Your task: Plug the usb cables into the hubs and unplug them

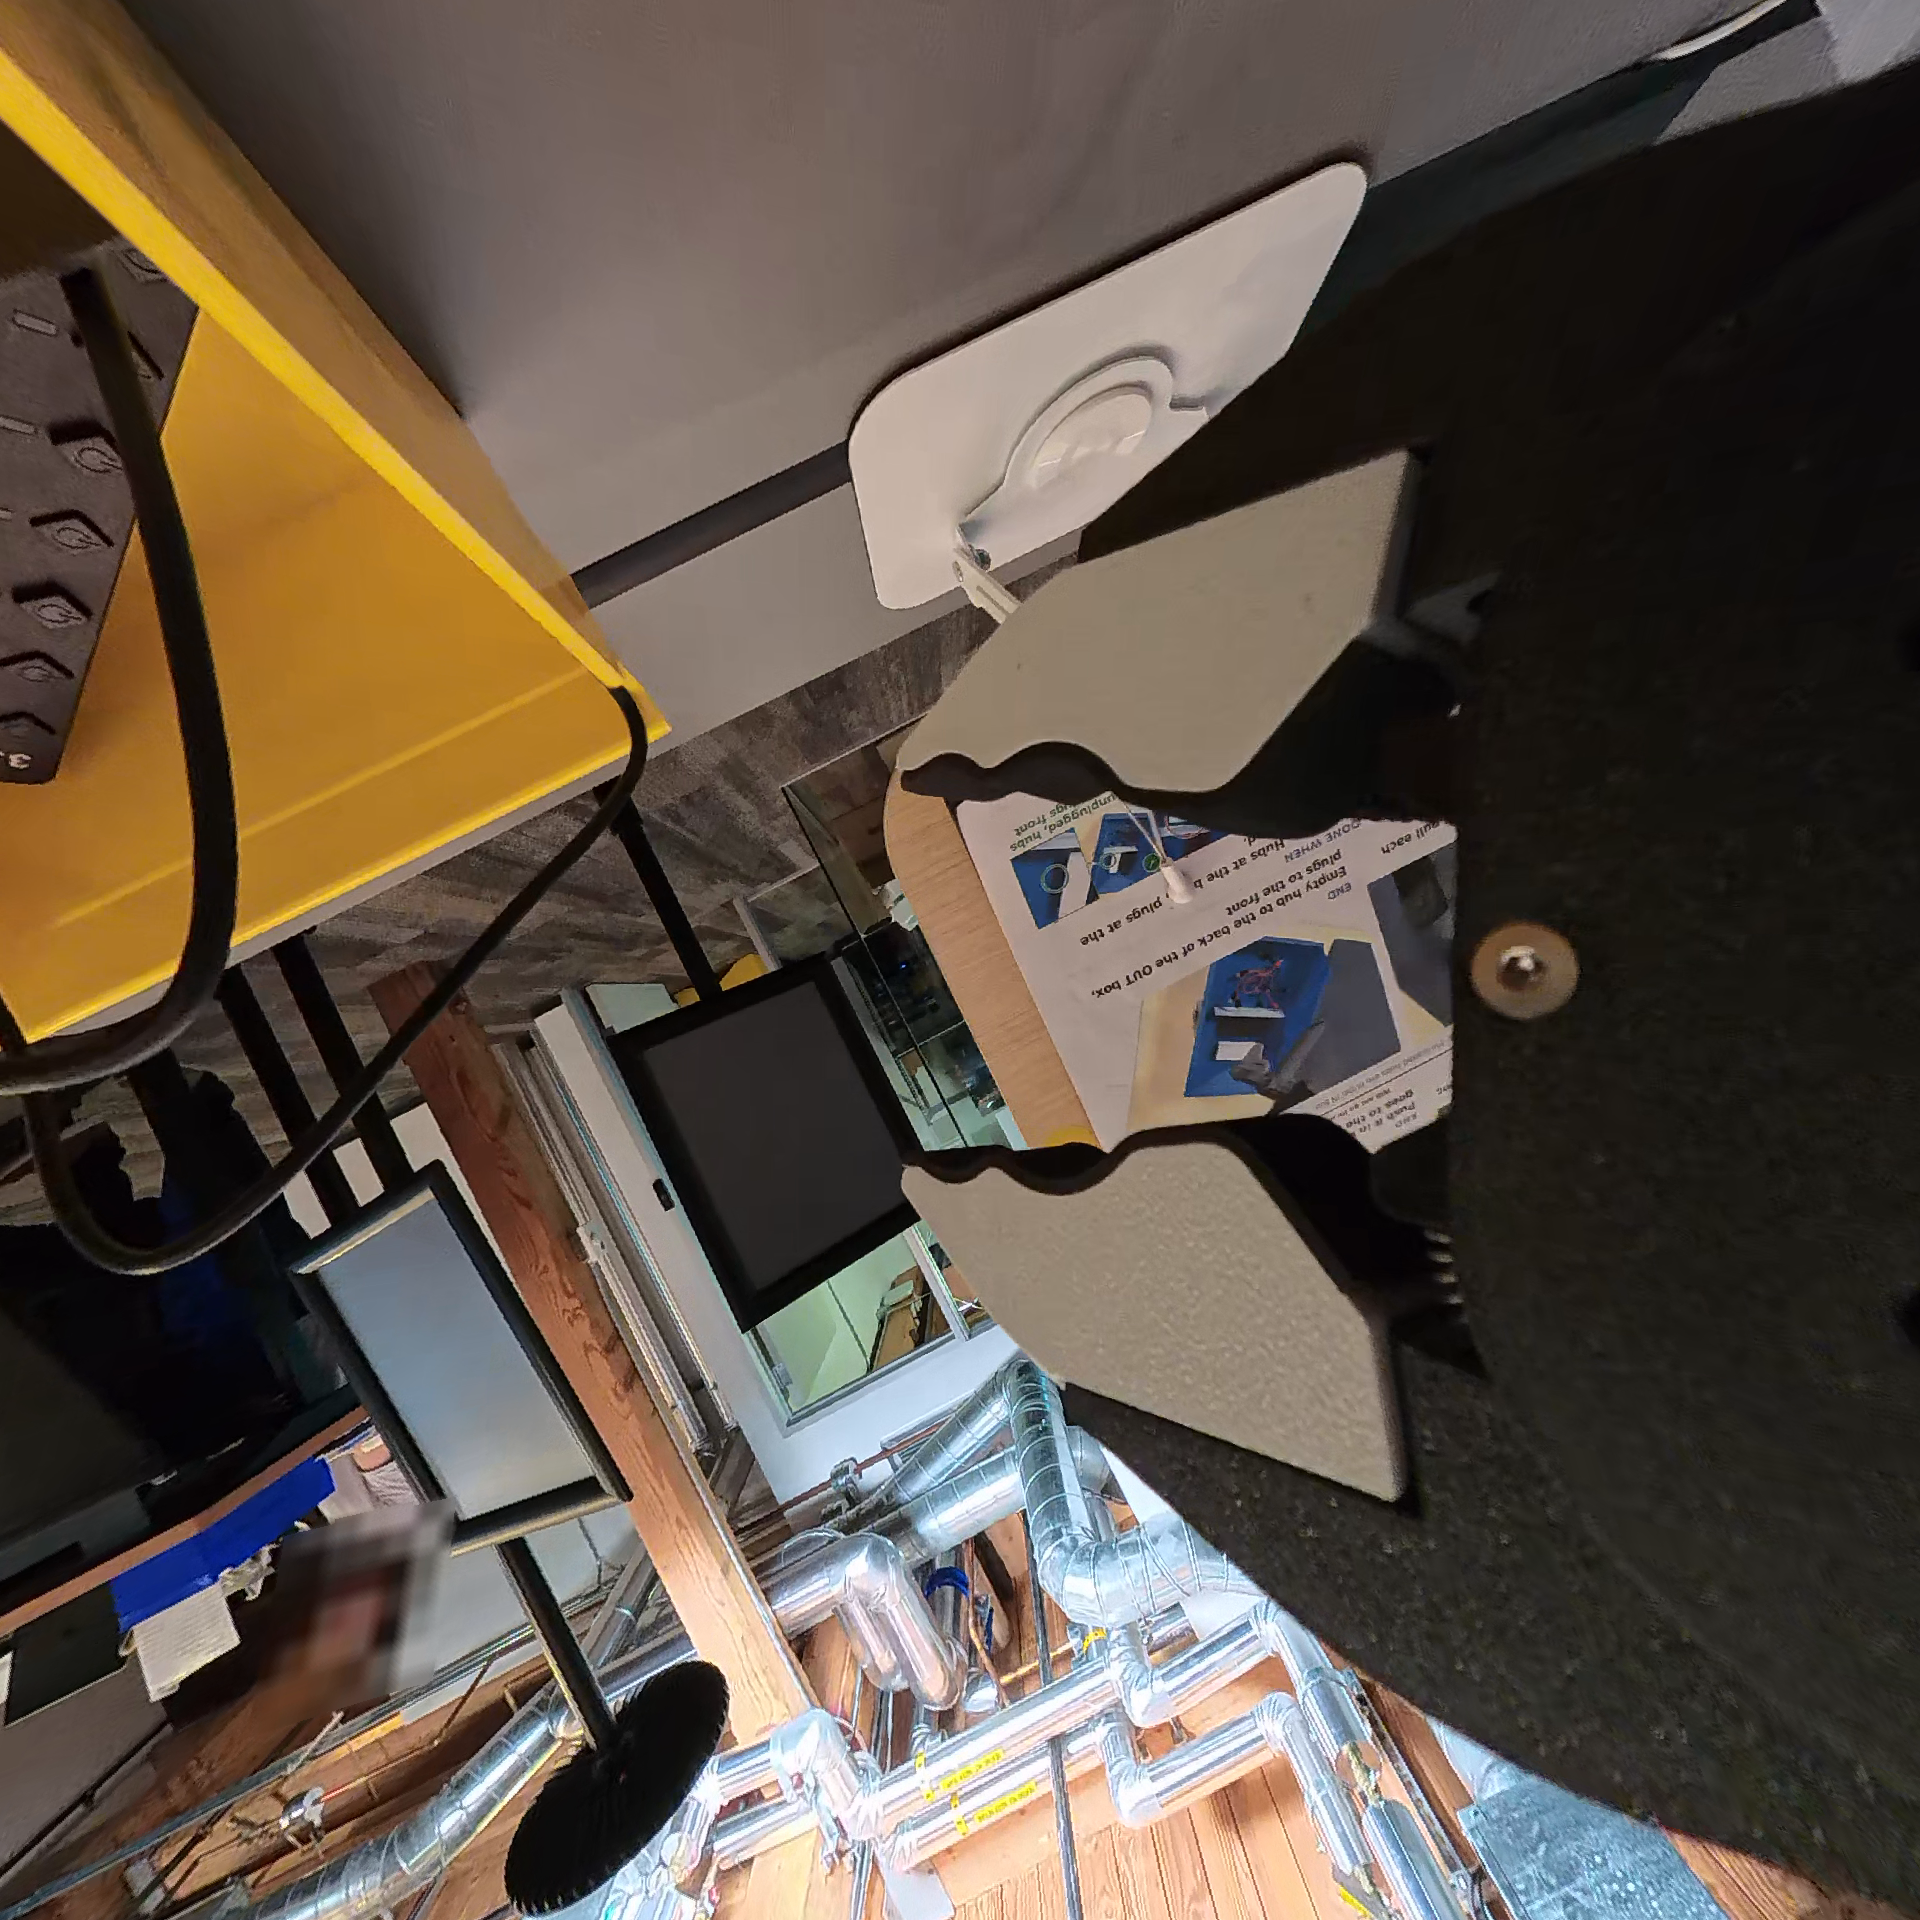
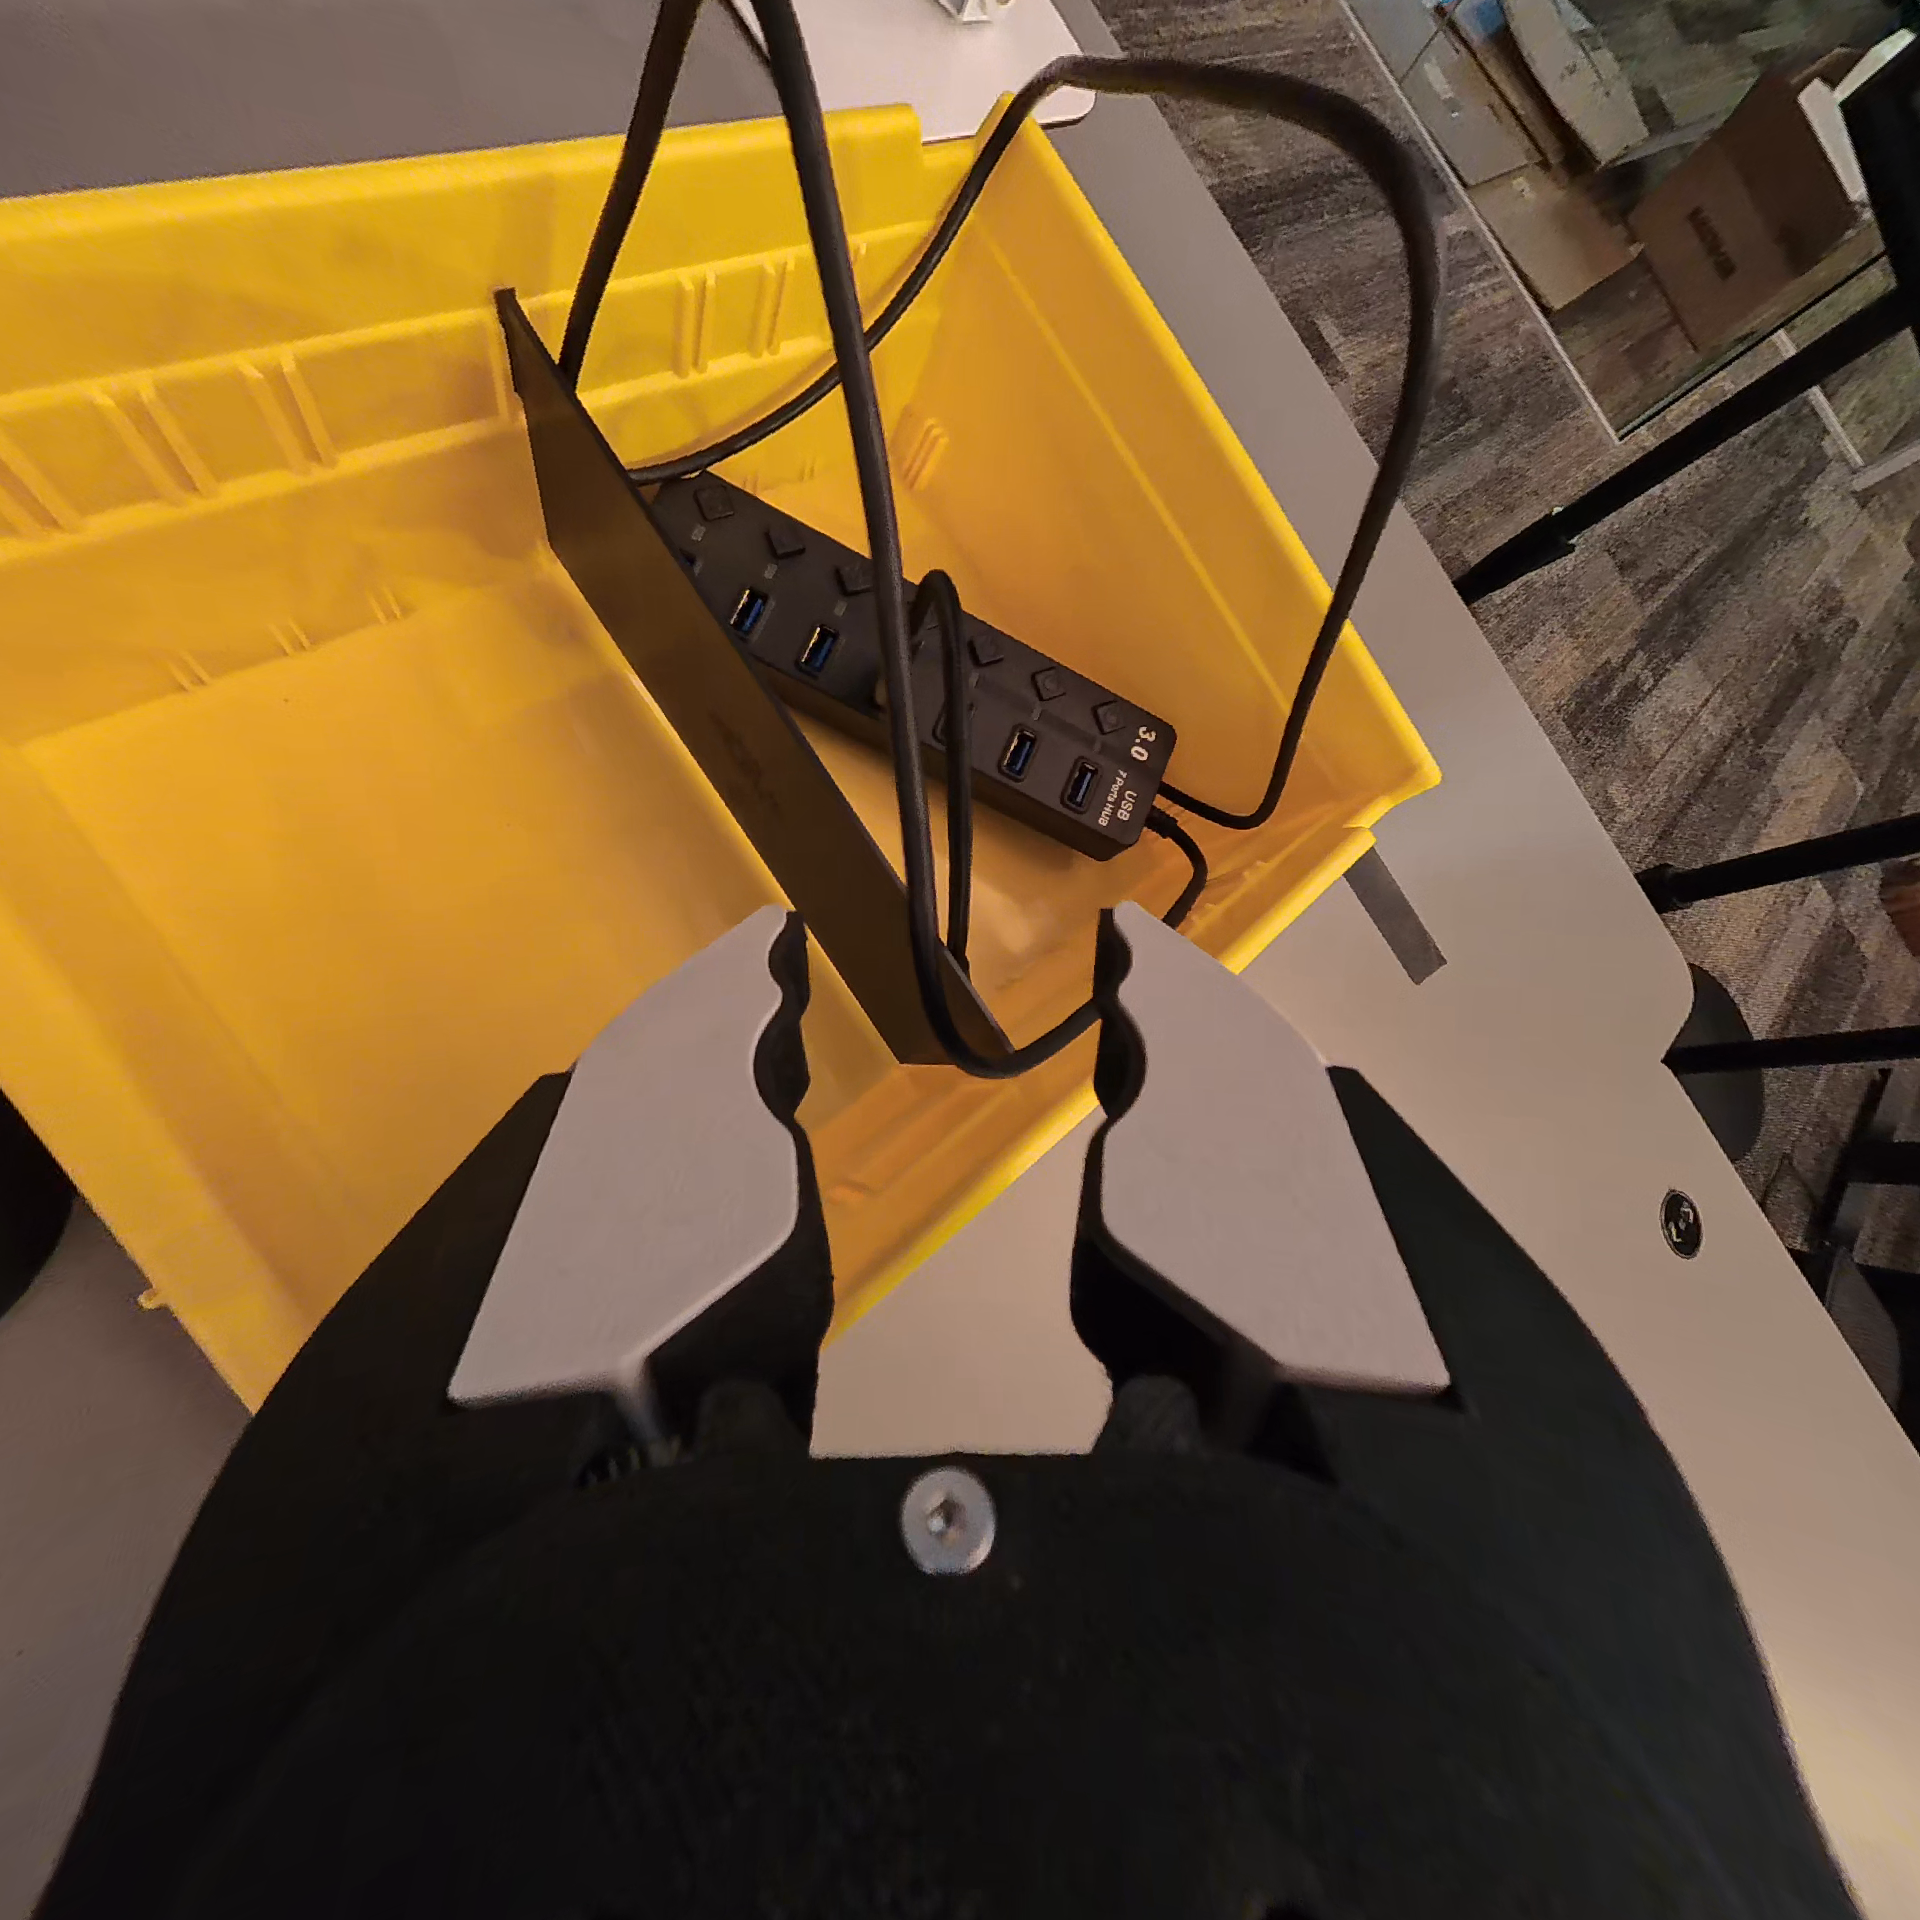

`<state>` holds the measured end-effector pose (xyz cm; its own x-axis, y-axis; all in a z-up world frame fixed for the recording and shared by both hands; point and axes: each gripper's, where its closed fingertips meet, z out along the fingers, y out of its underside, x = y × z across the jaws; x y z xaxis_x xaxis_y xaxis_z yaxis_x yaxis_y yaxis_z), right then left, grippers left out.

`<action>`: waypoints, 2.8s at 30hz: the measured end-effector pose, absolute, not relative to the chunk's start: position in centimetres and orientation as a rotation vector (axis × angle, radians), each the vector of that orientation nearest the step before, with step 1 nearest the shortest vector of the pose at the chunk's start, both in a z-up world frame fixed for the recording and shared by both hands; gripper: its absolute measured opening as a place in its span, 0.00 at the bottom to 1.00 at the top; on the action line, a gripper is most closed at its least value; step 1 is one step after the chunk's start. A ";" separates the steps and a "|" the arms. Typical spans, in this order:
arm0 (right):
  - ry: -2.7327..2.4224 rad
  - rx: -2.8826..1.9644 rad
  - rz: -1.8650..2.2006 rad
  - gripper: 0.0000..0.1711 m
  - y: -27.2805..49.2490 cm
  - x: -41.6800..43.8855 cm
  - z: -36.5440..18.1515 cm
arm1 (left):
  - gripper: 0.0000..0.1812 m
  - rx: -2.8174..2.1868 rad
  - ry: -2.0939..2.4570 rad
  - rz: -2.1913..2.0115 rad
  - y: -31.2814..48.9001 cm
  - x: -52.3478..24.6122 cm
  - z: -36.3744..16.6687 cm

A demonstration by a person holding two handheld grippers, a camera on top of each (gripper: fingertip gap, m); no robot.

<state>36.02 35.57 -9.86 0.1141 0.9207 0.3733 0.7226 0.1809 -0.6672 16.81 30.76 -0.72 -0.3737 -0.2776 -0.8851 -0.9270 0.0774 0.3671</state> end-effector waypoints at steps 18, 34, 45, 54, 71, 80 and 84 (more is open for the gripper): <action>-1.681 -1.580 0.225 0.36 35.2 36.3 -8.8 | 0.35 -1.195 1.757 1.340 28.9 15.7 -0.6; -1.929 -1.446 -0.016 0.64 36.8 32.2 -6.3 | 0.33 -1.404 1.640 1.212 22.5 10.8 -3.8; -2.069 -1.504 -0.020 0.37 38.2 28.4 -7.6 | 0.33 -1.517 1.636 1.192 18.1 8.3 -6.3; -2.106 -1.696 0.283 0.04 36.3 28.6 -11.6 | 0.32 -1.559 1.597 1.128 14.9 8.5 -8.0; -1.419 -2.038 0.407 0.31 36.1 38.1 -7.9 | 0.33 -1.862 1.106 0.689 10.2 6.2 -8.8; -0.904 -2.661 0.601 0.22 33.8 41.4 -14.8 | 0.30 -1.982 0.779 0.552 6.3 3.5 -7.2; -0.890 -2.751 0.606 0.16 32.8 41.7 -15.4 | 0.31 -2.068 0.548 0.555 2.8 -2.1 -5.2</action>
